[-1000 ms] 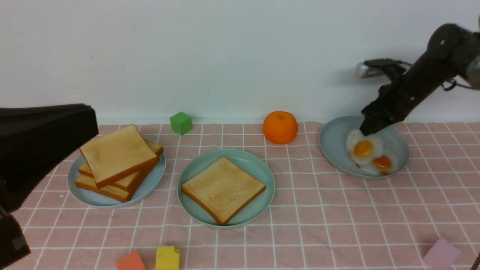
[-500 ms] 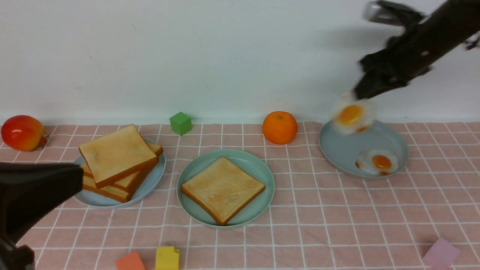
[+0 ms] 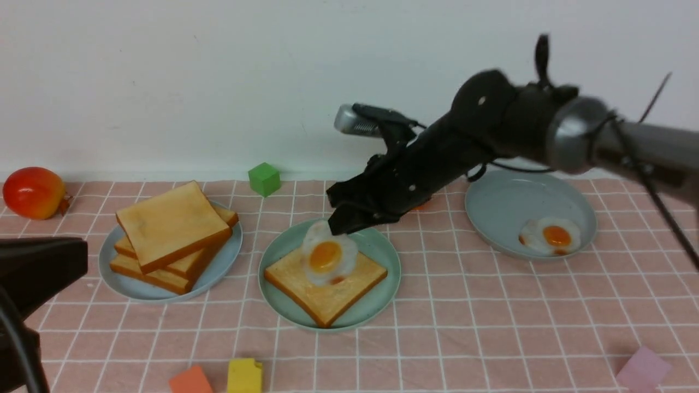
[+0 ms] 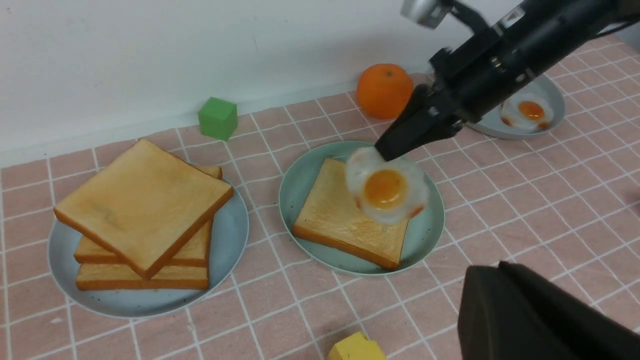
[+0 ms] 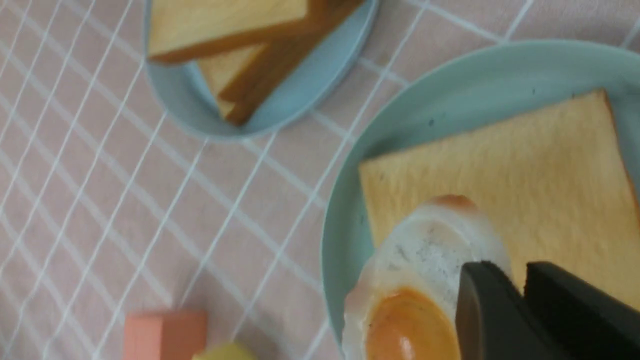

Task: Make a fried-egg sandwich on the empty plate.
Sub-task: Use the right arm to place the fried egg on the slice of bread in the middle, then use the left arm to grab a slice of bread

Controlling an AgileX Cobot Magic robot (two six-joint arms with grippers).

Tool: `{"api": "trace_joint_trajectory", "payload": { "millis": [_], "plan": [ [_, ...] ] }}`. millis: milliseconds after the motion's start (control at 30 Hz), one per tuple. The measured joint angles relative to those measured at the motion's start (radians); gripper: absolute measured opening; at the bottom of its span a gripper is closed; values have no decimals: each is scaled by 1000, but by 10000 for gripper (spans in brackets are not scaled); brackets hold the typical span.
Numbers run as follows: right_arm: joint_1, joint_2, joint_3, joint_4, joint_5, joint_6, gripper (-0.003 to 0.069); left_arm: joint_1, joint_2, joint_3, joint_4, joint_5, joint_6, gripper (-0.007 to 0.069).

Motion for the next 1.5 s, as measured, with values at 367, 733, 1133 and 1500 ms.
{"api": "trace_joint_trajectory", "payload": {
  "millis": [367, 733, 1133, 1500],
  "plan": [
    [-1, 89, 0, 41, -122, -23, 108, 0, 0, 0, -2, 7, -3, 20],
    [-9, 54, 1, -28, -48, -16, 407, 0, 0, 0, -7, 8, -3, 26],
    [-27, -548, 166, -578, 311, 327, 115, 2, 201, 0, -41, 60, -18, 13],
    [27, -1215, 583, -672, 304, 453, 2, 321, 628, -219, -349, 95, 346, -13]
  ]
}}
